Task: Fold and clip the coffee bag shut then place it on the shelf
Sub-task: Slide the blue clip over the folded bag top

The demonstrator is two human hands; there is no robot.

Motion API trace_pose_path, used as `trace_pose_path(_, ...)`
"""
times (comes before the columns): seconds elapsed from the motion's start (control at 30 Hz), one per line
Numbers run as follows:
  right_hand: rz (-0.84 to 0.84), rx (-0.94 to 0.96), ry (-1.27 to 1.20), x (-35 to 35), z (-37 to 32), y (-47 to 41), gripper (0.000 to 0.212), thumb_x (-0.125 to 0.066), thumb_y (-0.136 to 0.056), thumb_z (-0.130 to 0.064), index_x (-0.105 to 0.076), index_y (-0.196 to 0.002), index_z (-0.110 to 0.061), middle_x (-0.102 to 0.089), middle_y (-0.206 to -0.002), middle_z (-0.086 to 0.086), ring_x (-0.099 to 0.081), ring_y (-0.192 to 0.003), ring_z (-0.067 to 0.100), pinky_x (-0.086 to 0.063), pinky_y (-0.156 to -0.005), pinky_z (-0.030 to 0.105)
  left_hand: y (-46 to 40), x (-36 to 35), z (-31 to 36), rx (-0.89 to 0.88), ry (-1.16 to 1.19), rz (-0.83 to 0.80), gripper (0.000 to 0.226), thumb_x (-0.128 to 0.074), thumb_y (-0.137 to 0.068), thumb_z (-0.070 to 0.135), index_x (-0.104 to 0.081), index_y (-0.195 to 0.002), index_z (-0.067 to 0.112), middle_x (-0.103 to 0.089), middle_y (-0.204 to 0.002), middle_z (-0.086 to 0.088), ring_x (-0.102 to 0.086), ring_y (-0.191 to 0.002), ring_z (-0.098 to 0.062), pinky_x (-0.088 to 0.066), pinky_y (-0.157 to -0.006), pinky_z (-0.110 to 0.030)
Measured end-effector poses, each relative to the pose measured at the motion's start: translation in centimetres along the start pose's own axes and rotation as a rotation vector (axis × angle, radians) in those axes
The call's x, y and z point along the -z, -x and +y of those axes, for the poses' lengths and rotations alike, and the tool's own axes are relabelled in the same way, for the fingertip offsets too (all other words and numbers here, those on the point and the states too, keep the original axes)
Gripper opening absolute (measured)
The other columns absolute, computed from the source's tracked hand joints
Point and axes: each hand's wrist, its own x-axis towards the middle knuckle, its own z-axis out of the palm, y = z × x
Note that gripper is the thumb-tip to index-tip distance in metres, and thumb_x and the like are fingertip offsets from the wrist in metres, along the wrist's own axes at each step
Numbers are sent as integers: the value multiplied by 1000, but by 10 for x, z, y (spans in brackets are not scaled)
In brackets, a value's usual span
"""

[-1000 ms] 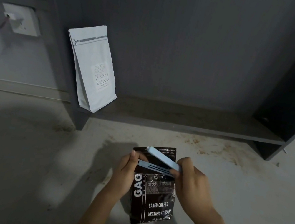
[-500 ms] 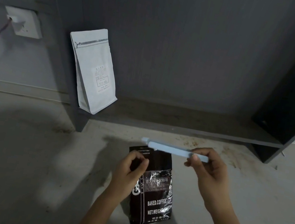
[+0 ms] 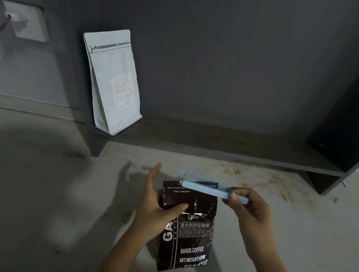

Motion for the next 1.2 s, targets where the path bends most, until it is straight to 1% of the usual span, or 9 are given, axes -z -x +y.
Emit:
trace_pose_path(0.13,-32,-12,-1,-1,4,3,6,-65,-78,-13,-67,-74,-17,-71,-77,-1,-62,-77,21,-52,-75,34,-1,-3,1,4,11,-31,107,-85,-58,20,-19,-138,47,-77,-95,-3,-72,-92,-25,-58,-81,-39)
trace_pose_path(0.27,-89,3,-34,-1,6,4,4,-67,-74,-14,-66,-75,-18,-70,-73,-5,-61,-71,15,-50,-66,24,-4,-4,-1,-27,49,-29,108,-85,-58,14,-21,-140,40,-76,-98,-7,-72,-92,-27,-58,-80,-34)
trace_pose_path(0.37,-98,37,-68,-3,6,5,14,-68,-72,-7,-65,-77,-20,-69,-72,-6,-59,-69,8,-50,-64,17,-6,-4,-3,-37,67,-11,107,-84,-58,12,-22,-140,40,-76,-97,-8,-72,-90,-27,-57,-77,-29)
trace_pose_path(0.43,-85,27,-108,-4,7,4,22,-67,-71,-3,-65,-81,-22,-72,-72,-3,-63,-70,8,-52,-66,16,-6,-3,-4,-36,63,-8,106,-85,-59,11,-23,-140,41,-76,-97,-9,-72,-90,-26,-58,-75,-29)
trace_pose_path(0.57,-76,-9,-151,-8,10,5,18,-69,-68,-10,-65,-82,-20,-72,-65,-3,-65,-68,7,-53,-64,16,-6,-2,-6,-1,43,7,101,-86,-56,14,-29,-134,44,-73,-103,-10,-70,-96,-23,-58,-73,-27)
trace_pose_path(0.73,-92,-54,-204,-17,13,10,22,-68,-67,-15,-61,-85,-4,-70,-64,1,-65,-64,14,-53,-56,20,-7,-1,-8,10,9,-13,91,-87,-57,13,-39,-127,43,-64,-110,-11,-69,-96,-19,-58,-72,-26)
trace_pose_path(0.9,-68,-65,-246,-25,12,12,13,-67,-69,-15,-62,-77,-7,-70,-64,0,-66,-63,16,-54,-55,22,-6,-1,-9,42,20,-6,86,-89,-51,21,-45,-121,42,-61,-115,-11,-68,-100,-18,-58,-72,-28)
trace_pose_path(1.0,-80,-70,-226,-27,8,12,7,-66,-72,-7,-59,-74,-7,-67,-59,-3,-63,-56,9,-49,-48,17,-7,1,-8,45,2,-13,80,-89,-50,23,-49,-118,40,-63,-117,-11,-67,-103,-20,-58,-75,-30)
trace_pose_path(1.2,-48,-43,-176,-29,6,12,16,-61,-78,6,-52,-71,-6,-66,-57,-6,-61,-54,5,-46,-45,14,-6,0,-3,33,-3,-76,61,-87,-55,21,-59,-108,29,-68,-107,-7,-68,-100,-24,-58,-77,-36)
